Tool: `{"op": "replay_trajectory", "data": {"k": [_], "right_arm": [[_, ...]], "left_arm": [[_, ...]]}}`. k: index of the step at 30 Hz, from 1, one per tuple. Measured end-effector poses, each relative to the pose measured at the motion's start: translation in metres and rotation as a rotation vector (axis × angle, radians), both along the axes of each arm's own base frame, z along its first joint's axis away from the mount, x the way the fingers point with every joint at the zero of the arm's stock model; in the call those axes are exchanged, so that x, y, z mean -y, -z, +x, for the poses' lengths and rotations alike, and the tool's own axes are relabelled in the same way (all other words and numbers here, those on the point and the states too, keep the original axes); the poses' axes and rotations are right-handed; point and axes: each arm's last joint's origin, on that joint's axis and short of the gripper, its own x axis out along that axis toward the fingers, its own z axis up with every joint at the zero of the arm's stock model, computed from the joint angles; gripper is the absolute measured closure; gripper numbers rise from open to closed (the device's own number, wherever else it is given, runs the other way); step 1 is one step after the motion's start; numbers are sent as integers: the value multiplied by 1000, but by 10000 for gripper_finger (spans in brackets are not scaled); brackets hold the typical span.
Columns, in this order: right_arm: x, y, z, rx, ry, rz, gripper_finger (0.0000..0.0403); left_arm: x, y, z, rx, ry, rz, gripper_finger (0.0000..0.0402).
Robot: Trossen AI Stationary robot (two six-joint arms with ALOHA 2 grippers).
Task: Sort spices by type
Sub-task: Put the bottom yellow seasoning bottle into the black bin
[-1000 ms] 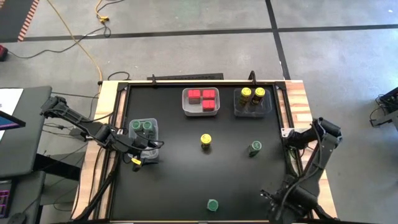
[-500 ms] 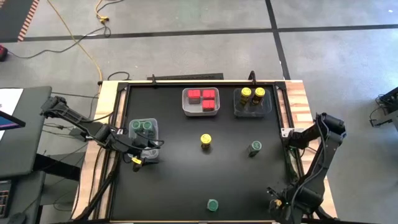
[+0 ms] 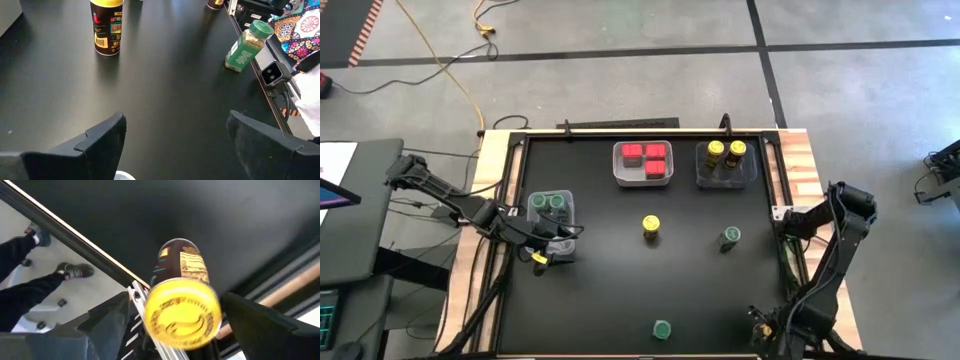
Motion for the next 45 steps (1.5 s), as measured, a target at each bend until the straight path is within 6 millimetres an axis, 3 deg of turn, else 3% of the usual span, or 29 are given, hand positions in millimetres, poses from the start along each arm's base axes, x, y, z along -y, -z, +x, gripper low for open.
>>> {"op": "replay_trajectory", "data": {"k": [8, 25, 31, 37, 45], "right_arm": [[2, 11, -2, -20, 26, -3, 59], [-1, 10, -4, -61, -4, 40, 151], [1, 10, 1, -43, 21, 32, 152], [14, 1, 18, 137, 108, -18, 152], [59, -36, 46, 493, 224, -126, 152]], "left_arm": [[0, 0, 0, 0, -2, -4, 70], [0, 0, 0, 0, 0, 0, 70], [0, 0, 0, 0, -2, -5, 70], [0, 0, 0, 1, -4, -5, 70], [0, 0, 0, 11, 2, 39, 70]]}}
